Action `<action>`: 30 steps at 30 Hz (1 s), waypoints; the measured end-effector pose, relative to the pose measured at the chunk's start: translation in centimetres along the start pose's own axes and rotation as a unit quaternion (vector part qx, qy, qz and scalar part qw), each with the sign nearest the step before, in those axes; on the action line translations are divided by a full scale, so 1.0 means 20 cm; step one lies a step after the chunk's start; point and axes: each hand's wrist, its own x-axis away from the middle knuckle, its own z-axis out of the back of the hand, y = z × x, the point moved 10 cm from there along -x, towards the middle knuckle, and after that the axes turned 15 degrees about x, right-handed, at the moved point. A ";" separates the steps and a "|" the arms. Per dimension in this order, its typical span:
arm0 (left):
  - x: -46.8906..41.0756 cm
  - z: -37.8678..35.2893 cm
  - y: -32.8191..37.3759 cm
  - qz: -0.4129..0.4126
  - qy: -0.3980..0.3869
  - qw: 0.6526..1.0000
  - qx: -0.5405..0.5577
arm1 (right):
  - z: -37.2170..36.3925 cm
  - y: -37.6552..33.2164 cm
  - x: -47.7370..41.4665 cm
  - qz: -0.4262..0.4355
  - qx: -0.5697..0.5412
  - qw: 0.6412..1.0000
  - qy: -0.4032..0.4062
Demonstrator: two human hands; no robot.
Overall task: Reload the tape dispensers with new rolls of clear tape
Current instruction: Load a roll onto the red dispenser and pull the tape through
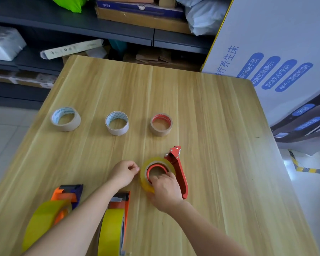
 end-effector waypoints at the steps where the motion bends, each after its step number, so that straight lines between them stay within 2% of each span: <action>1: 0.01 0.01 0.02 -0.011 0.001 1.000 0.022 | 0.02 0.01 0.00 -0.004 -0.027 1.000 0.009; 3: 0.02 0.02 0.08 -0.032 0.000 0.995 0.098 | 0.07 0.06 0.00 -0.012 -0.096 0.995 0.020; 5: 0.05 0.04 0.15 -0.036 0.007 0.980 0.198 | 0.11 0.11 0.01 -0.021 -0.217 0.976 0.014; 7: 0.06 0.01 0.21 -0.008 -0.015 0.952 0.307 | 0.14 0.15 0.02 -0.038 -0.353 0.935 -0.005; 9: 0.09 -0.03 0.29 0.027 -0.052 0.925 0.375 | 0.18 0.18 0.05 -0.047 -0.440 0.896 -0.024; 12: 0.12 0.00 0.40 0.000 -0.034 0.943 0.330 | 0.20 0.20 0.08 -0.058 -0.518 0.852 -0.048; 16: 0.21 0.02 0.55 -0.068 0.035 0.963 0.260 | 0.24 0.20 0.11 -0.090 -0.648 0.754 -0.060; 18: 0.27 0.04 0.64 -0.116 0.075 0.975 0.176 | 0.26 0.21 0.12 -0.122 -0.691 0.711 -0.049; 19: 0.31 0.05 0.69 -0.140 0.090 0.978 0.127 | 0.27 0.21 0.13 -0.130 -0.700 0.701 -0.043; 23: 0.40 0.07 0.83 -0.188 0.069 0.980 0.004 | 0.38 0.19 0.17 -0.099 -0.715 0.692 -0.015; 25: 0.41 0.12 0.88 -0.197 0.058 0.978 -0.039 | 0.43 0.17 0.19 -0.080 -0.690 0.719 -0.005; 30: 0.46 0.24 1.00 -0.232 0.073 0.969 -0.043 | 0.58 0.16 0.24 -0.075 -0.629 0.773 0.046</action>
